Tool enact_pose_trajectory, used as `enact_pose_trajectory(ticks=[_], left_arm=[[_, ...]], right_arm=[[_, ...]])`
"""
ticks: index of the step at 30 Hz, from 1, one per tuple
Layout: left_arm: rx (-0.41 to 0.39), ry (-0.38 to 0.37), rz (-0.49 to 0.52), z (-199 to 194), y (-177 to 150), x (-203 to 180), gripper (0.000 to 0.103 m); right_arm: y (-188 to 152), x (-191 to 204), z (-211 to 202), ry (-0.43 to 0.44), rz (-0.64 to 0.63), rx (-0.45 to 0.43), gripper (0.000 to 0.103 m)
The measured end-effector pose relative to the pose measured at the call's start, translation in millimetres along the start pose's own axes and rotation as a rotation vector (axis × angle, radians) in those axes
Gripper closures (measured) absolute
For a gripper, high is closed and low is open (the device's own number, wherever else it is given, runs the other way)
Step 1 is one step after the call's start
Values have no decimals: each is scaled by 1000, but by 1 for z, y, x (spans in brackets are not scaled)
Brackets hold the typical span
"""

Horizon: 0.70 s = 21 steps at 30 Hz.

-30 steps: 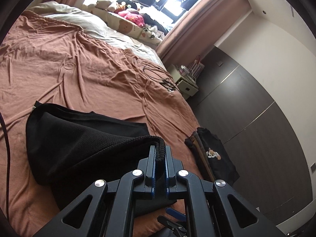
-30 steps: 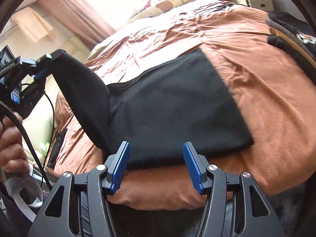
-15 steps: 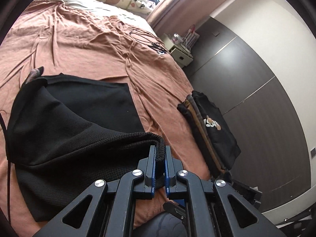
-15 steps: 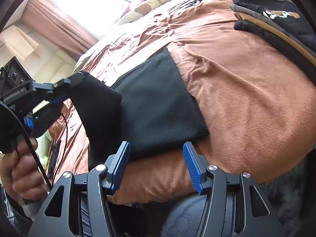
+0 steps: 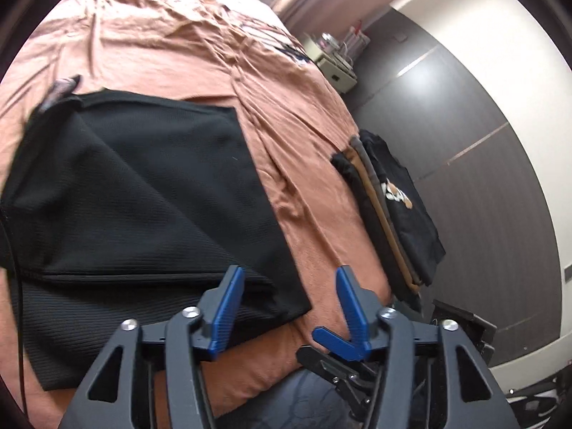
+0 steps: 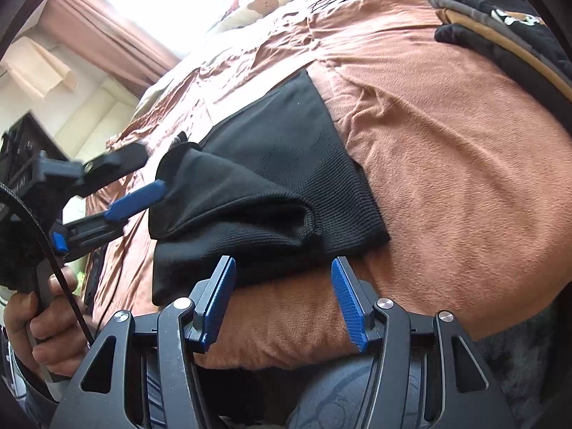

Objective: Fold small clothes
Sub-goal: 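Release the folded shirt with left gripper and grasp its fold with right gripper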

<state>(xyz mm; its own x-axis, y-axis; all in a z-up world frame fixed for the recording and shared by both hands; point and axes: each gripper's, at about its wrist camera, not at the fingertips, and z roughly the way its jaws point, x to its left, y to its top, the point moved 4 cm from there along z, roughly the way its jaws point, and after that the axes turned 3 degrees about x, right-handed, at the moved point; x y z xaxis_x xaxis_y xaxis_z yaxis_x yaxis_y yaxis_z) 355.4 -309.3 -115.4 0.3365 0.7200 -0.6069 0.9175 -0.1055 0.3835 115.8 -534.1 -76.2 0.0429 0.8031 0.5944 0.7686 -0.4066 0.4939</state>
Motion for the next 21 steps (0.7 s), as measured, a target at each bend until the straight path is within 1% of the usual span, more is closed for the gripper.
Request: enact_pose_trajectory(ticks=[7, 11, 17, 18, 21], left_arm=[[-43, 85, -126, -31, -10, 61, 44], [-64, 106, -185, -45, -16, 89, 44], [-63, 106, -276, -50, -20, 125, 44], [-58, 104, -288, -49, -20, 129, 44], [-24, 78, -315, -43, -21, 138, 44]], right_arm=[[3, 1, 17, 13, 22, 15, 49], [6, -1, 26, -4, 38, 25, 49], [11, -10, 37, 0, 102, 33, 51], [11, -11, 39, -1, 107, 35, 53], [12, -12, 42, 3, 118, 40, 54]])
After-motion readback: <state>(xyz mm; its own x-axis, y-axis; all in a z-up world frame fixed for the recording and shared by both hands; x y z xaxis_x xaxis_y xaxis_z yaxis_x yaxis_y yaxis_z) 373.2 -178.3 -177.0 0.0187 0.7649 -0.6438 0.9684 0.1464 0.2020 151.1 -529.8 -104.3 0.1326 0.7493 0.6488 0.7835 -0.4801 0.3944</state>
